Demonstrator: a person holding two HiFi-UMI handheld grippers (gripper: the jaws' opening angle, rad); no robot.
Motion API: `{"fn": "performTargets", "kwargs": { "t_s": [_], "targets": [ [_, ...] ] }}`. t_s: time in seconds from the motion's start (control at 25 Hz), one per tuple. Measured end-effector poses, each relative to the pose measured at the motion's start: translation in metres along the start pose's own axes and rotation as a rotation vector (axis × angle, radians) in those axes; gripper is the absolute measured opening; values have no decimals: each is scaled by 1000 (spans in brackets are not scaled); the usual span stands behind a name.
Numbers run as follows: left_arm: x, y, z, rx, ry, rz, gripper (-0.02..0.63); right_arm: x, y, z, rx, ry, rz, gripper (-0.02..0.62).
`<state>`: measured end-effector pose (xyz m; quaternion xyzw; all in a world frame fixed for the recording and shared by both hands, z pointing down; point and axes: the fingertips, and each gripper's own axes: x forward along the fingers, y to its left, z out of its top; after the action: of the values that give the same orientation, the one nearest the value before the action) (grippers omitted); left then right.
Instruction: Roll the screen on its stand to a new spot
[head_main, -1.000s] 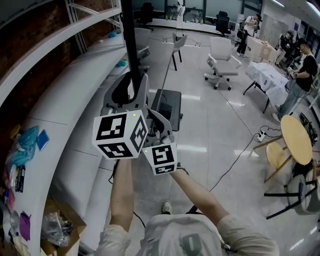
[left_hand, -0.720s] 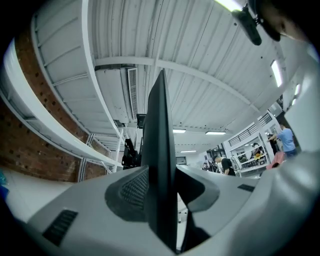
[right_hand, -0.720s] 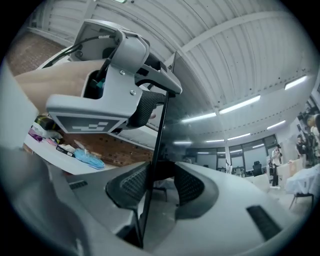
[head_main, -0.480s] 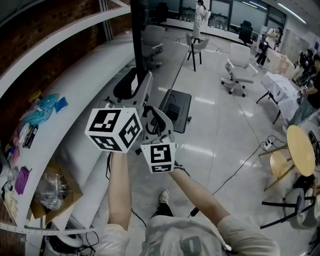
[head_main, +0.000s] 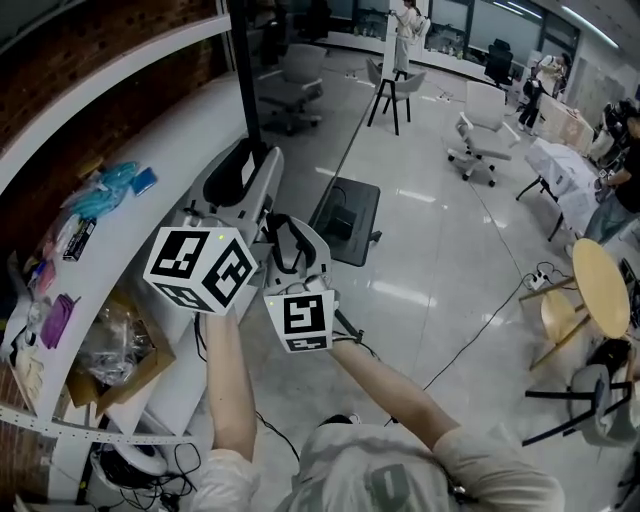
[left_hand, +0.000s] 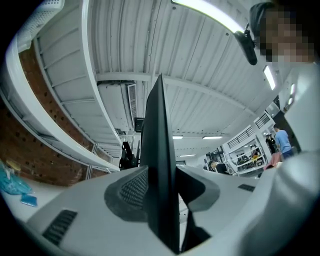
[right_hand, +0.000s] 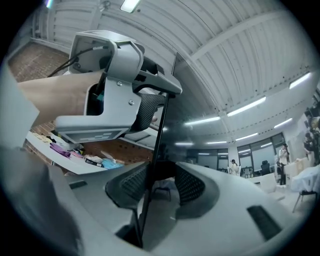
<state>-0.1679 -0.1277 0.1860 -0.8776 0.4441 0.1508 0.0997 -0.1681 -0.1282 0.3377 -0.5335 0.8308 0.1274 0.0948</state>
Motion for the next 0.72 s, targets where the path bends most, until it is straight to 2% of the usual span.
{"fn": "performTargets", "kwargs": {
  "t_s": [0.2,0.4,0.72],
  "targets": [
    [-44,-5,18,-3,-18,1,175,-25,36,14,7,-10,1,158],
    [-81,-9,31,7,4,-21,176,-46,68,24,4,-9,-15,156],
    [-144,-22,55,-3,-18,-7,178,-86,119,45,-8,-16,26,156]
  ]
}}
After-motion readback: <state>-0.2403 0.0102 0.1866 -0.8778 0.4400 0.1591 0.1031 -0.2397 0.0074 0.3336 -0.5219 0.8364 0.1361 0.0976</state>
